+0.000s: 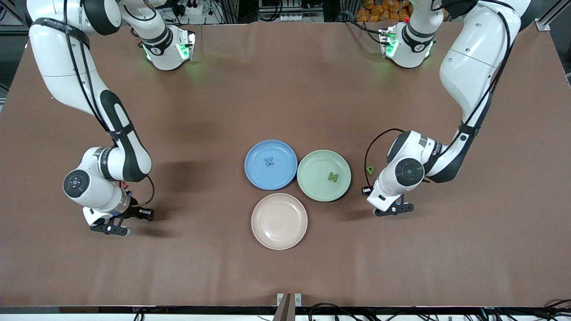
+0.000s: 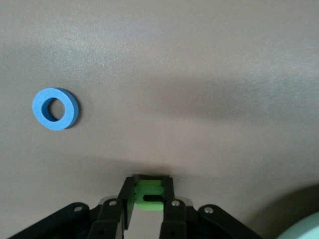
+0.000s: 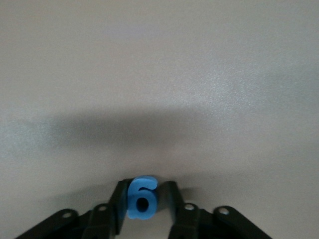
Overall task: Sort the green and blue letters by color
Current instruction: 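Place the 6 on the blue plate while the left gripper reaches P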
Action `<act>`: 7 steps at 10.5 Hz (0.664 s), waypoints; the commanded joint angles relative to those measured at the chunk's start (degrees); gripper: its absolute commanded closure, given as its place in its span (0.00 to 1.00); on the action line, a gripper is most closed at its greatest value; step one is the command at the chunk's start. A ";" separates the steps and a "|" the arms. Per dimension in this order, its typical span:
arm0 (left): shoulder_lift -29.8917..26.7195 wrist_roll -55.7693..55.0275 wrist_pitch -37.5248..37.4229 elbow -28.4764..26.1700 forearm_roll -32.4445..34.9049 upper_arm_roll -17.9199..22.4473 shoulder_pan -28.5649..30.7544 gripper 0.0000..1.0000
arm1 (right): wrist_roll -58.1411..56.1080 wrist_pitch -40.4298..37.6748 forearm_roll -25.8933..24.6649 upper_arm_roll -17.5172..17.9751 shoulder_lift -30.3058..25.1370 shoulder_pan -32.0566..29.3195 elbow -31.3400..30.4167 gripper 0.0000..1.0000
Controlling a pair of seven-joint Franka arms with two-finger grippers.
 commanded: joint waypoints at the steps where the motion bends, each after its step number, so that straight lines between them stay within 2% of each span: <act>1: -4.89 -1.38 -1.55 0.03 1.84 -1.33 -1.43 1.00 | 0.35 2.99 1.13 0.10 -0.39 0.58 -2.43 1.00; 3: -6.49 -1.82 -2.09 0.47 1.32 -4.40 -1.79 1.00 | 0.26 -1.19 1.13 0.10 -3.80 1.10 -2.53 1.00; 4: -6.41 -2.43 -2.09 0.82 1.14 -6.24 -2.23 1.00 | 0.70 -6.44 1.13 0.10 -6.61 1.80 -2.62 1.00; 6: -5.18 -9.43 -2.00 1.44 1.66 -6.44 -7.03 1.00 | 7.08 -13.41 1.04 0.10 -11.27 5.04 -4.01 1.00; 7: -4.48 -11.82 -1.83 2.22 1.58 -6.09 -9.68 1.00 | 9.73 -13.61 1.04 0.10 -13.29 7.76 -6.02 1.00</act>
